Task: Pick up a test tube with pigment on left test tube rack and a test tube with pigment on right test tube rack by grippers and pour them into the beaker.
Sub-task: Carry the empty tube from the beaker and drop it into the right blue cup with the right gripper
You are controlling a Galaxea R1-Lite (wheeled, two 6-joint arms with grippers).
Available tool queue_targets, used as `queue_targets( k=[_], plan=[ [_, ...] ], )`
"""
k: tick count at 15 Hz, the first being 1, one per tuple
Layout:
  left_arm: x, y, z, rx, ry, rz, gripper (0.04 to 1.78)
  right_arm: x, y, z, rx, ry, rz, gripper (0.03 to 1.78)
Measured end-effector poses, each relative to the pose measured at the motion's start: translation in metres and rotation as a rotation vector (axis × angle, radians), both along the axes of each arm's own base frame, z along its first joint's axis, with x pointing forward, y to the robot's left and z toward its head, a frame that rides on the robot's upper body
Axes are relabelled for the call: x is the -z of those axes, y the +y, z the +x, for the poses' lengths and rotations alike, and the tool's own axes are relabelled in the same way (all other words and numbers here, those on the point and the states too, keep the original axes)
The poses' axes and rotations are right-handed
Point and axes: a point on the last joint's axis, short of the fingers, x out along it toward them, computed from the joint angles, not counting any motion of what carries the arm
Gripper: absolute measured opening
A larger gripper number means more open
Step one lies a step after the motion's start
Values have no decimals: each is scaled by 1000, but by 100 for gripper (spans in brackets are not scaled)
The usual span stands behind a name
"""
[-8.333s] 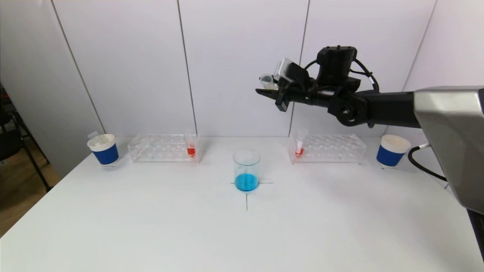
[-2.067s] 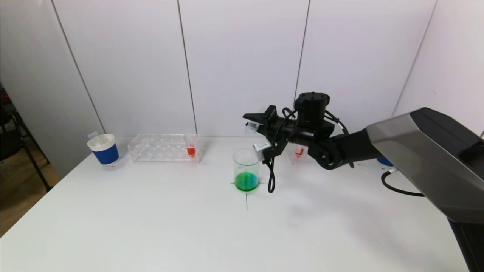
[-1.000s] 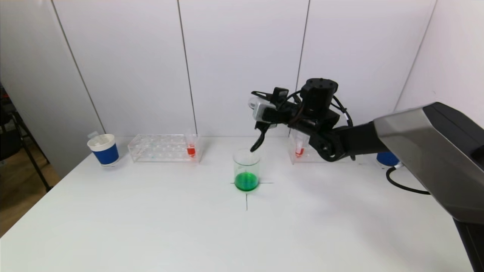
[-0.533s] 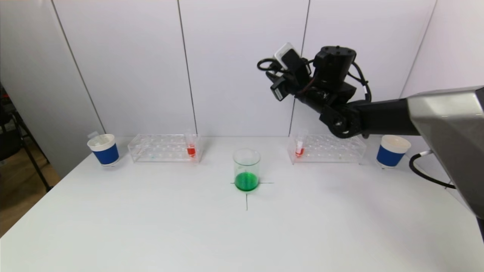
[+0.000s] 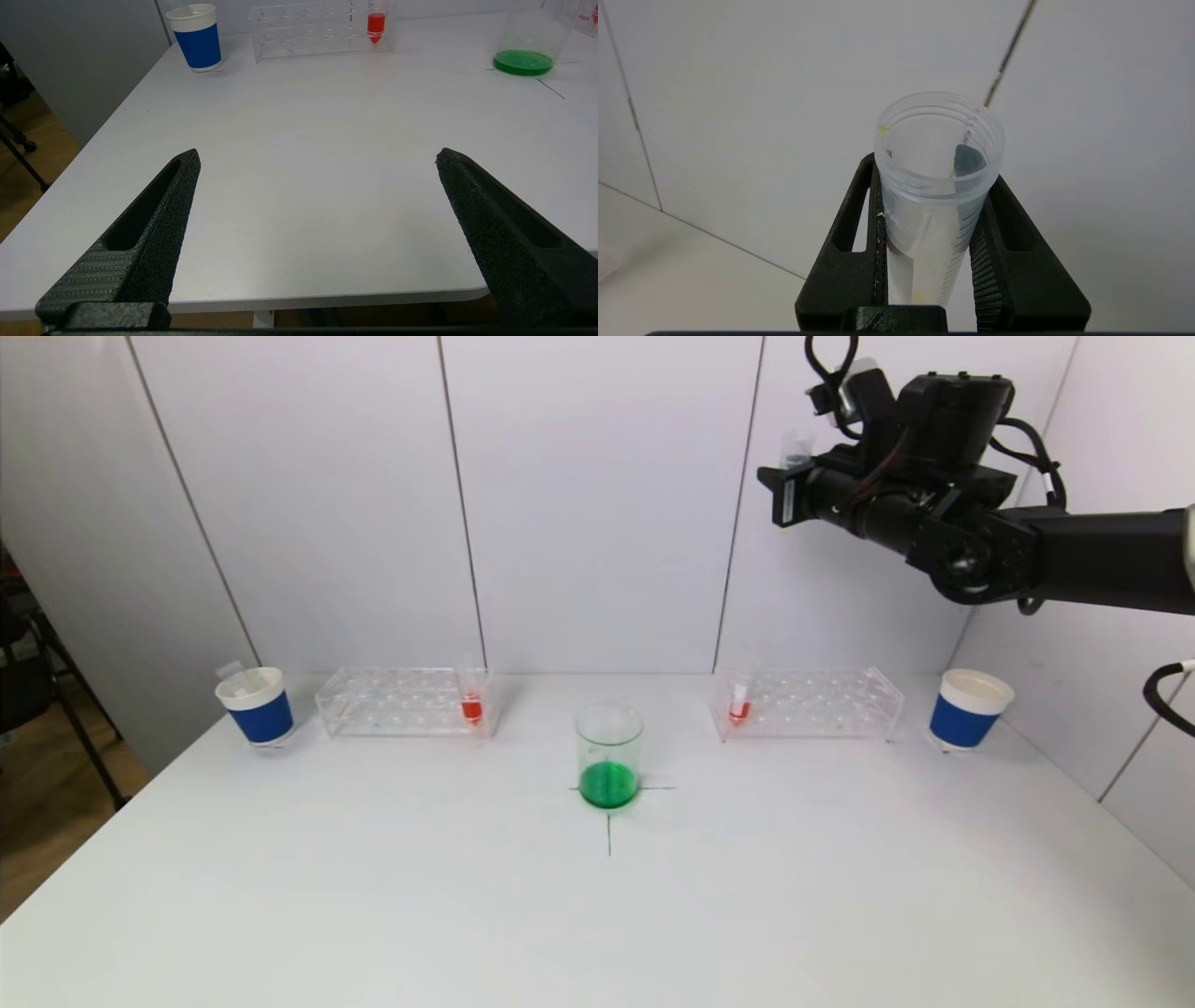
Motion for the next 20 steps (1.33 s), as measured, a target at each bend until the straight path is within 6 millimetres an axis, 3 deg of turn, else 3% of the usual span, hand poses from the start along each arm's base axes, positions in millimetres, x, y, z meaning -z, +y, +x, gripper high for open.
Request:
queue_targets(
  k=[9,20],
  plan=[
    [0,0,0,1,0,0,176,16,-106,-7,234,147,115,55],
    [0,0,0,0,0,0,176,57,-186,-24,417,242,176,55]
  ],
)
